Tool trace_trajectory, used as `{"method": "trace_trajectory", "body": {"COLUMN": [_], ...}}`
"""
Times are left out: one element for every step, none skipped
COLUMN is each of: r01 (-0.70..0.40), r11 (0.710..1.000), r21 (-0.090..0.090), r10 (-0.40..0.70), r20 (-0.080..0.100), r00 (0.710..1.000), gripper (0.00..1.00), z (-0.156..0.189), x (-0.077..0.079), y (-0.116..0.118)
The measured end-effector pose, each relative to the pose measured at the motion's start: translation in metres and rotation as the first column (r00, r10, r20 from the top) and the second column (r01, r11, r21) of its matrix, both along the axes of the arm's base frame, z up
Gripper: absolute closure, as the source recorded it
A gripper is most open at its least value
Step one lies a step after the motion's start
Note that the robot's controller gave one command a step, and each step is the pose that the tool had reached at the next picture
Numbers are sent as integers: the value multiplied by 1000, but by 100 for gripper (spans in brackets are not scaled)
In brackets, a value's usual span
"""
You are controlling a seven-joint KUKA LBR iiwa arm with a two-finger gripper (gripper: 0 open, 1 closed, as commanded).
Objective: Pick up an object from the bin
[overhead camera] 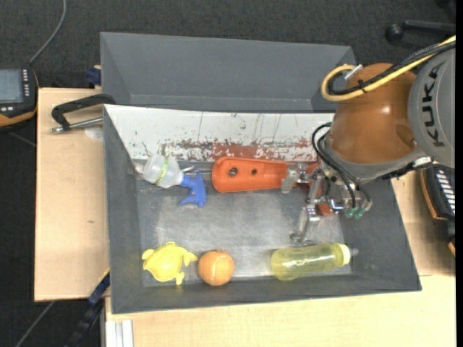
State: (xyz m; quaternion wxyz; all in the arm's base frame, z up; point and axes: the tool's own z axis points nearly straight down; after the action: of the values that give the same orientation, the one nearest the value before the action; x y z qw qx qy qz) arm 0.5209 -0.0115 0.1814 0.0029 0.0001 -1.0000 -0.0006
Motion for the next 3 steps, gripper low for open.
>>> {"method": "trace_trajectory", "body": {"r01": [0, -290, -309], "r11": [1000, 957, 951], "r21": [0, 1, 0], "r10": [0, 290, 309], "r20": [9, 8, 9], "r00": [1000, 957, 951], "gripper": [0, 0, 0], "z": [5, -18, -49], "x": [2, -12, -23], "y": [0, -27, -53]}}
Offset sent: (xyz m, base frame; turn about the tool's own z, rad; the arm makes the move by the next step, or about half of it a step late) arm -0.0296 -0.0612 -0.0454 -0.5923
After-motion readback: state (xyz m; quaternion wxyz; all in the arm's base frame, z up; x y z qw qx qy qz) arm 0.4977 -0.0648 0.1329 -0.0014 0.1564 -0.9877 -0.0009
